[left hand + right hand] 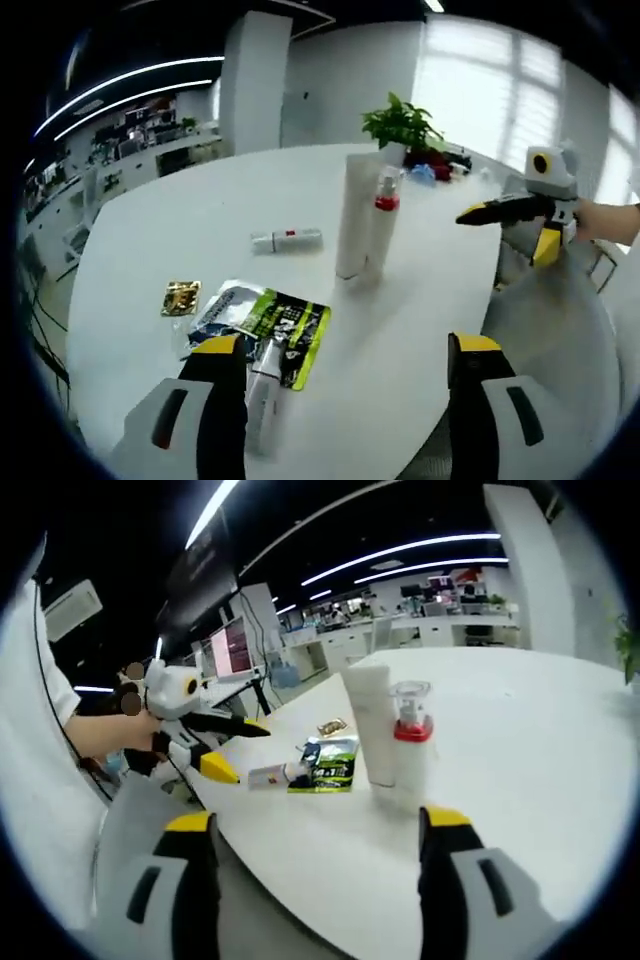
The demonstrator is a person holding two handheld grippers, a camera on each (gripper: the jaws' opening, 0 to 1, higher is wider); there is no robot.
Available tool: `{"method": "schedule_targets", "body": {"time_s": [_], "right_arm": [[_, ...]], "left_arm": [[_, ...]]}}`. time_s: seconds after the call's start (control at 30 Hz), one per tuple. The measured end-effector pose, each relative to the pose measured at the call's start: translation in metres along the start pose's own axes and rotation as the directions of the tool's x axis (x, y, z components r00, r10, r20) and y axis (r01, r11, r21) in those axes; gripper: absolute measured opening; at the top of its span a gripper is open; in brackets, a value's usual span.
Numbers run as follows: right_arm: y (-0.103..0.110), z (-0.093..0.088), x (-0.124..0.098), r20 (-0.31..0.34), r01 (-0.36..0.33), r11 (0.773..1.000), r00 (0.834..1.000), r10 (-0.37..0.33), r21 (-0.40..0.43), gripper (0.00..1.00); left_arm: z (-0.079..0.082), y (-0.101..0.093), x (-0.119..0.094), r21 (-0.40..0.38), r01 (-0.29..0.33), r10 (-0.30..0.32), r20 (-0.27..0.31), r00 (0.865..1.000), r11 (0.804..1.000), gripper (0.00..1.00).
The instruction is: Arrange the skincare products in the storage area until every visible bottle or jar stands upright without overlapping.
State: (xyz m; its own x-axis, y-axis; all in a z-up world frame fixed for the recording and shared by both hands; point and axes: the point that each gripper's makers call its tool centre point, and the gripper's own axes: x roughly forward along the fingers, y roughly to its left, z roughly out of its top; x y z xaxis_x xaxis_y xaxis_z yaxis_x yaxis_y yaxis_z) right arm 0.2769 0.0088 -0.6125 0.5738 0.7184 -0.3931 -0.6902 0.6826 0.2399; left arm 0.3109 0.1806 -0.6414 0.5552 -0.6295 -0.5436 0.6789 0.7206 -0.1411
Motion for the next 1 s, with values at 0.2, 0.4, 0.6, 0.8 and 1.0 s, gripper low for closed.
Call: {"method": "schedule_targets", "body": {"time_s": [0.2,0.4,0.6,0.8,1.0], "right_arm": [[0.0,-0.003,-0.004,0.0,0.003,1.0,1.0,-0.003,0.002,0.82],[0.0,-0.008,-0.011,-0.009,0.007,1.0,1.0,-0.007,0.008,0.83],[-0.007,-0.007,-0.016,-0.008,0.012,1.0,1.0,-0.012,0.009,0.84],[-0.012,-0.004,-0.018,-0.006,0.017,1.0,1.0,-0.017,-0.001,0.84],[-0.025,-0.007,-0.022,-0.02,0.035,0.999,0.999,-0.036,-0.011,0.84]], "left_arm": [[-0.007,0.005,-0.018,-0.054,-0.051,0.052,0.008,0.999,0.997,0.81],[-0.007,0.003,-0.027,-0.061,-0.09,0.092,0.024,0.995,0.994,0.81],[-0.006,-0.002,-0.026,-0.058,-0.095,0.097,0.022,0.995,0.994,0.81],[-0.006,-0.009,-0.025,-0.047,-0.089,0.09,0.018,0.996,0.995,0.81],[-0.01,-0.007,-0.028,-0.051,-0.098,0.099,0.012,0.995,0.994,0.81]]}}
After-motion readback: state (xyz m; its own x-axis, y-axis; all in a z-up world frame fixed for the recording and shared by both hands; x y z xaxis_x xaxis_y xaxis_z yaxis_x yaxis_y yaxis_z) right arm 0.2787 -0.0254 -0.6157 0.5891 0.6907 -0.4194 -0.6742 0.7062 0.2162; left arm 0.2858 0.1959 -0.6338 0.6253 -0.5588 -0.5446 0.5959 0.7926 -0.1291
